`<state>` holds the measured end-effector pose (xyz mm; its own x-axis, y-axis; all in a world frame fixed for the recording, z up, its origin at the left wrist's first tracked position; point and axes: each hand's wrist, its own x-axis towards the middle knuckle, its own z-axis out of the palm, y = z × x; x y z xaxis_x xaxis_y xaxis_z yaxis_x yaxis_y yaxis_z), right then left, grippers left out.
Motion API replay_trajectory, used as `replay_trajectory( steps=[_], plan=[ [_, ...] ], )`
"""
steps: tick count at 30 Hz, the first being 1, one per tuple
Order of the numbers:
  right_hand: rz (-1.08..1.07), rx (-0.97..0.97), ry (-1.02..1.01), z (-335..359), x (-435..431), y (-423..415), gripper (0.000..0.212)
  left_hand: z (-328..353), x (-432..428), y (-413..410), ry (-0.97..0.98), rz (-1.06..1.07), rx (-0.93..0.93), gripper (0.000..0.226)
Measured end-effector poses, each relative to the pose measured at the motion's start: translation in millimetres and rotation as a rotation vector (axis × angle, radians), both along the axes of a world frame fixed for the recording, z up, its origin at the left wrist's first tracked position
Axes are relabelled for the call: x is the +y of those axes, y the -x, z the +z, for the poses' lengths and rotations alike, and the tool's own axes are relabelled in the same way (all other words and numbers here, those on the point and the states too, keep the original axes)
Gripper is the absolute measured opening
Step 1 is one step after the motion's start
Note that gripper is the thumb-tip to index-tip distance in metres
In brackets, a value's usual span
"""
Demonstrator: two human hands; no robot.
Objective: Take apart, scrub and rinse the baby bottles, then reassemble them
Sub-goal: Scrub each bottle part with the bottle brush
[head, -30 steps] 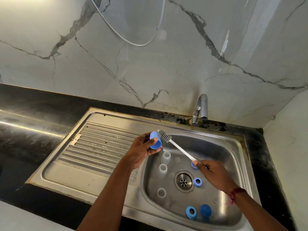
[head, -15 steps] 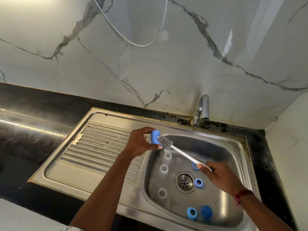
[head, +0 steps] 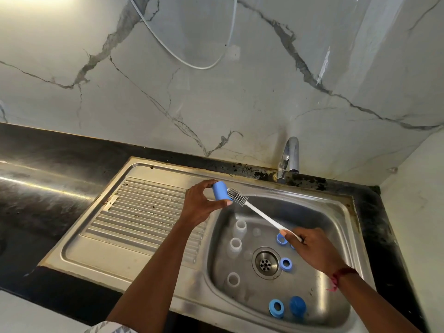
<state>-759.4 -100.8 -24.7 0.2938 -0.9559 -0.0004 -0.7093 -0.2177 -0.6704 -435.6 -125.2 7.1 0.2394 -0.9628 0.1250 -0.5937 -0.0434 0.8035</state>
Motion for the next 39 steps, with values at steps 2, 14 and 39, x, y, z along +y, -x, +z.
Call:
replay_trajectory(
  steps=[2,14,39],
  plan=[
    [-0.012,0.008,-0.021,4,-2,-3,0.053,1,-2,4,0.005,0.011,0.008,0.066],
    [-0.017,0.008,0.002,19,-32,-21,0.052,2,-12,16,0.027,0.136,0.260,0.053],
    [-0.049,-0.169,-0.027,3,-8,-23,0.059,12,4,47,-0.098,0.327,1.113,0.032]
  ],
)
